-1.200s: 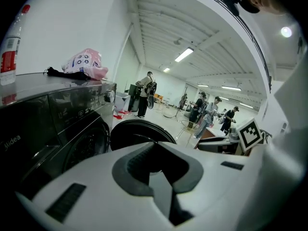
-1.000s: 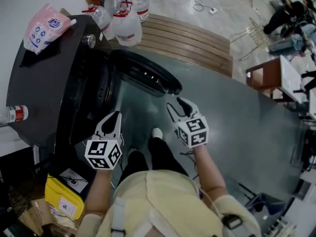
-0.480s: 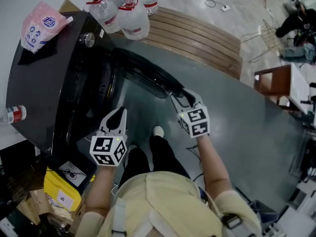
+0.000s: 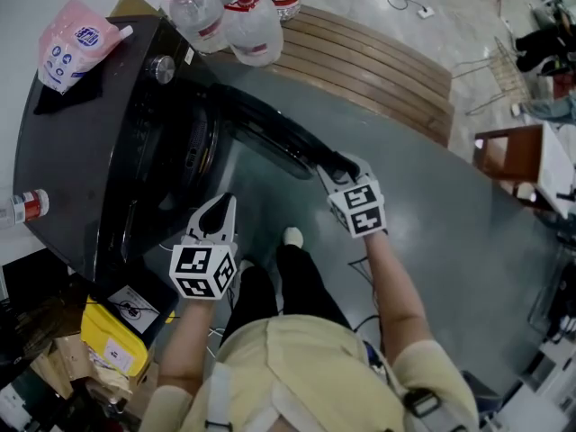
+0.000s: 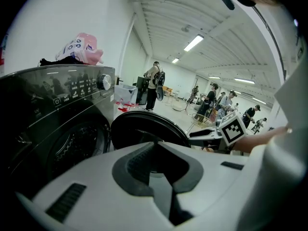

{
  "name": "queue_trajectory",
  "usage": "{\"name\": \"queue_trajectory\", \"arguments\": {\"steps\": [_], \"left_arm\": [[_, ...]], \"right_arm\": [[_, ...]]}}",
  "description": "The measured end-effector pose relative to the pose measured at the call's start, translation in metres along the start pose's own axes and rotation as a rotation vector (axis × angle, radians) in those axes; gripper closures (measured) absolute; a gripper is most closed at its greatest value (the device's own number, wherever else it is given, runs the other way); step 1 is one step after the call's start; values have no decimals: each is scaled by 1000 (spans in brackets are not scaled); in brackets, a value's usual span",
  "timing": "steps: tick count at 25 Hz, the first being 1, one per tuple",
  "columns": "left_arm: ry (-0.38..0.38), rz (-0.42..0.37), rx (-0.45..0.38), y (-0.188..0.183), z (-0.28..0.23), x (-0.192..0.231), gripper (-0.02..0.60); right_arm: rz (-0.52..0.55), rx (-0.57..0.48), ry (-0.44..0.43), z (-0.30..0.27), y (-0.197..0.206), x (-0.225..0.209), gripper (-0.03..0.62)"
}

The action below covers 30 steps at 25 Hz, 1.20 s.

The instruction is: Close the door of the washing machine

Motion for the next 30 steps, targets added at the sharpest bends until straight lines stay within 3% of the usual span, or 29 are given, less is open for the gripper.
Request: {"name": "queue_trajectory", "arguments": {"steps": [14, 30], "left_arm": [[-42, 6, -4, 3, 6, 9, 561], [-81, 54, -49, 26, 46, 18, 561]], "right_arm": [[65, 6, -55, -21, -5, -4, 441], [86, 32, -43, -13, 5, 14, 441]]}}
Point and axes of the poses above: the fingertips, and each gripper's own axes: z backward along the fingers, x to its left, y out of its underside, the point moved 3 cm from there along z, backward along the fingers, and after that the axes turned 13 degrees about y, right-handed, at the moved point
